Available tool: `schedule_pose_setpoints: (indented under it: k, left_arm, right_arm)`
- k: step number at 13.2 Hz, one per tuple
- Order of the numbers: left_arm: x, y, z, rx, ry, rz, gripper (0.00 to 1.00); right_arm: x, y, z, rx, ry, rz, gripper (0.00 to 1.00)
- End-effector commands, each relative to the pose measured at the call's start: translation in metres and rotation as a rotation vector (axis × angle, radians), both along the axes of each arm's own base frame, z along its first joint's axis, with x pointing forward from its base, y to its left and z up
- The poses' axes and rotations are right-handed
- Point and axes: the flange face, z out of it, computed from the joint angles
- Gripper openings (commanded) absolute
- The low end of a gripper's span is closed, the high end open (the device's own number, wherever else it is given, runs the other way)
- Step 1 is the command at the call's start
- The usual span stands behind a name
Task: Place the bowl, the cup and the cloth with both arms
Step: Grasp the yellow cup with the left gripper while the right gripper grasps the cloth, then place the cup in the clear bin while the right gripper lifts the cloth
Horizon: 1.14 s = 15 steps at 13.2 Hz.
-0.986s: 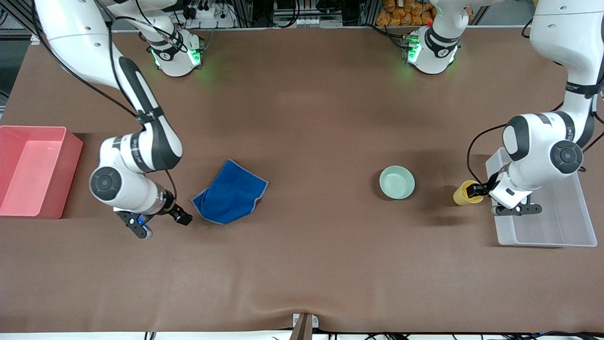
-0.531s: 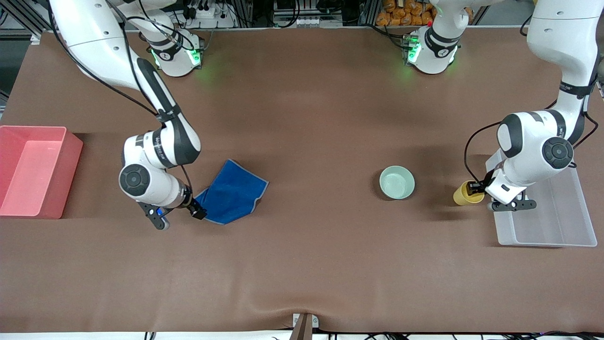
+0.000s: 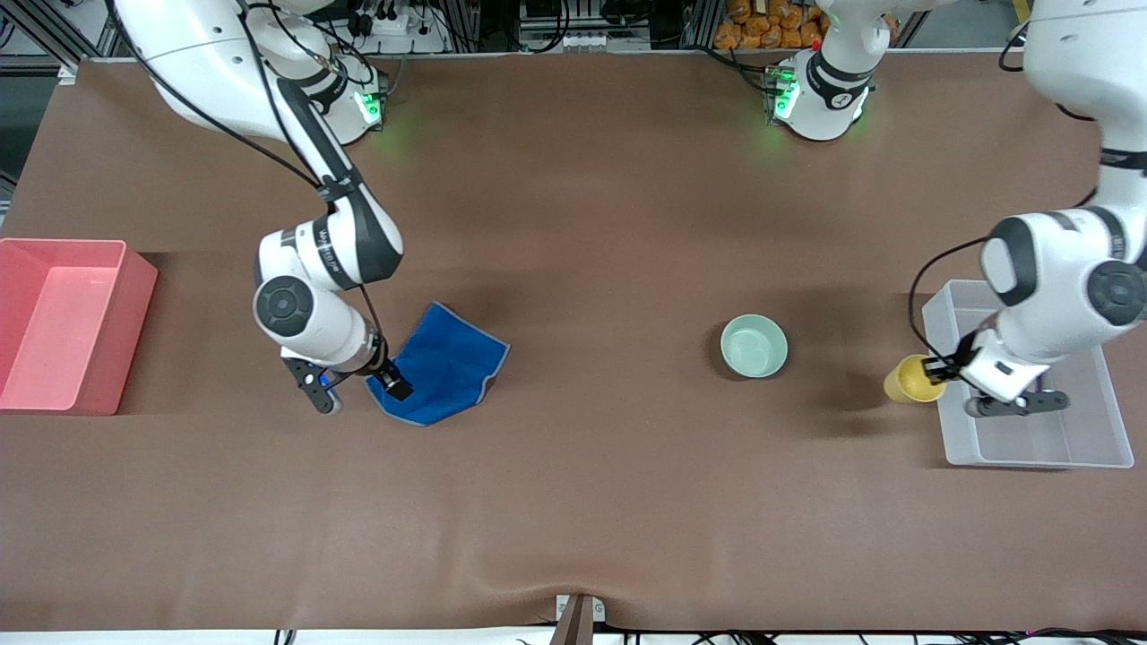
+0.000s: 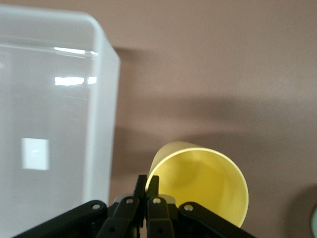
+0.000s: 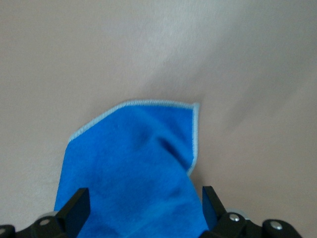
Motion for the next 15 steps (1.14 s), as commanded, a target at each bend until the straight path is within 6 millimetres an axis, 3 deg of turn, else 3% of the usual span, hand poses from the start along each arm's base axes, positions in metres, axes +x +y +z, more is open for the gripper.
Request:
schedule_pose_setpoints:
  k: [1,4,6,12,13,14,15]
  left_arm:
    - [0.023,0.020,0.075,-0.014,0.009,0.026,0.00]
    - [0.028,0.062,0.118,-0.023,-0.006,0.030,0.00]
    - [0.025,0.092,0.101,-0.026,0.016,0.017,0.00]
    - [0.040,0.132,0.030,-0.015,0.048,-0.007,0.00]
    - [0.041,0.135,0.019,-0.017,0.052,-0.013,0.00]
    - [0.043,0.136,0.013,-0.016,0.040,-0.013,0.00]
    - [0.046,0.137,0.003,-0.011,0.030,-0.012,0.00]
  right_arm:
    - [-0.008,0.020,-0.013,0.005,-0.024,-0.064,1.00]
    - [-0.017,0.028,-0.040,-0.012,0.010,-0.047,1.00]
    - [-0.016,0.022,-0.053,-0.026,0.016,-0.044,1.00]
    - [-0.017,0.002,-0.068,-0.093,0.021,0.004,1.00]
    - [-0.016,0.001,-0.069,-0.102,0.019,0.012,0.87]
    - [-0.016,0.001,-0.069,-0.102,0.015,0.010,0.35]
    - [-0.014,0.000,-0.069,-0.100,0.008,0.006,0.03]
